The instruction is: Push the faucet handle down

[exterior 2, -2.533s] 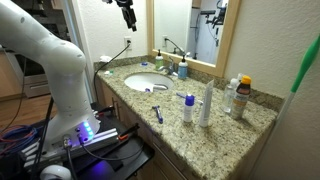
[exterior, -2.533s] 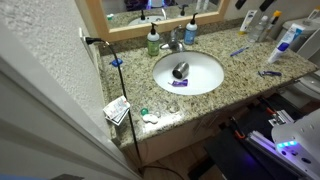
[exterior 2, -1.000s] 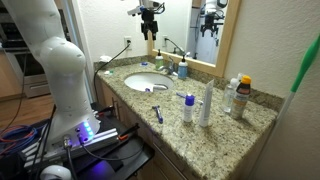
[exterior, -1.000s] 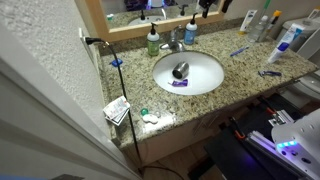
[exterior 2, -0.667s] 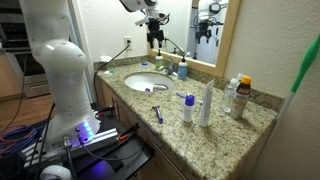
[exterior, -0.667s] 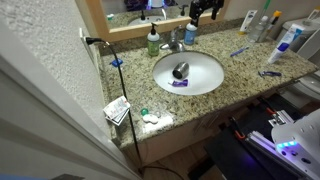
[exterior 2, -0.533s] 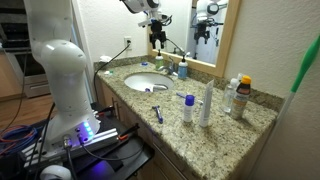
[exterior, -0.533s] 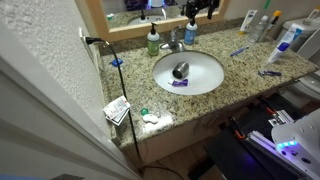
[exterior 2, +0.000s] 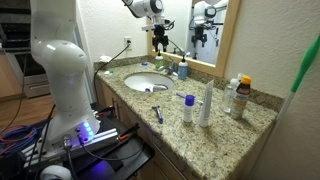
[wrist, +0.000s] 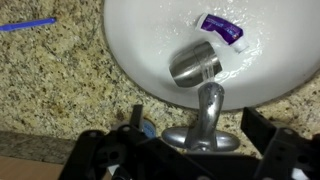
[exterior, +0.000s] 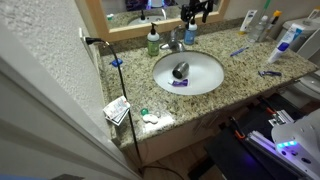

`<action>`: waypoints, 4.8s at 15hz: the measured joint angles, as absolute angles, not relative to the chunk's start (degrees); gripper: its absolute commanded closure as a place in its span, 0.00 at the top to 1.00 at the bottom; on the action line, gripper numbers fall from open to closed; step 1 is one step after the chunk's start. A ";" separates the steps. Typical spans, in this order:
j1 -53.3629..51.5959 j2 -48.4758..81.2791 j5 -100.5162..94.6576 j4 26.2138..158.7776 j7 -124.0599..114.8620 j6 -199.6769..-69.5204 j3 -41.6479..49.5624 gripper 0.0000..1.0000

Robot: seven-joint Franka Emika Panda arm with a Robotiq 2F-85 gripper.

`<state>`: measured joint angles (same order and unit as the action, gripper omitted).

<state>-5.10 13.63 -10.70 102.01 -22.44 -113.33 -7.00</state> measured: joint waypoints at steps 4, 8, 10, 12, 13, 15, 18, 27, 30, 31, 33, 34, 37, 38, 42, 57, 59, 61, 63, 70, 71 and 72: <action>-5.19 21.95 -9.49 94.06 -22.57 -115.91 -4.93 1.00; -5.35 25.20 -8.38 89.67 -22.57 -115.88 -4.56 1.00; -6.26 25.55 -8.64 89.44 -23.09 -115.45 -3.65 1.00; -7.02 28.12 -8.24 87.43 -24.08 -115.66 -2.89 1.00; -7.14 29.83 -7.28 85.90 -24.21 -115.85 -2.71 1.00; -7.15 32.96 -4.89 82.65 -24.56 -116.06 -2.39 1.00; -7.17 35.18 -2.97 79.85 -24.88 -115.90 -1.81 0.67; -8.60 31.52 -4.61 82.22 -24.63 -112.26 -1.08 0.03; -9.31 31.24 -5.29 83.11 -24.81 -110.89 -0.86 0.00; -9.36 31.28 -5.53 83.46 -24.81 -110.65 -0.60 0.06; -9.33 31.47 -5.89 84.01 -24.98 -110.29 0.10 0.32; -9.27 31.61 -5.86 84.15 -24.91 -110.28 0.39 0.37; -8.69 30.93 -4.63 85.06 -21.69 -111.06 0.39 0.60; -8.31 30.16 -3.82 85.60 -20.26 -111.62 0.38 0.68; -6.34 26.86 -1.25 87.44 -15.78 -113.18 0.37 0.95; -6.55 33.46 0.81 79.05 -15.03 -112.55 -0.17 0.96; -6.55 34.83 0.78 77.81 -15.16 -112.59 -0.17 0.71; -6.60 34.88 0.71 77.84 -15.15 -112.23 -0.17 0.61; -6.72 34.82 0.69 77.85 -15.14 -111.77 -0.17 0.47; -7.90 34.67 0.47 78.12 -15.17 -109.80 -0.19 0.06; -8.15 34.67 -0.20 78.17 -15.34 -109.78 -0.18 0.07; -8.30 34.67 -0.71 78.19 -15.44 -109.77 -0.17 0.07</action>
<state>-8.30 34.67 -0.71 78.19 -15.44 -109.77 -0.17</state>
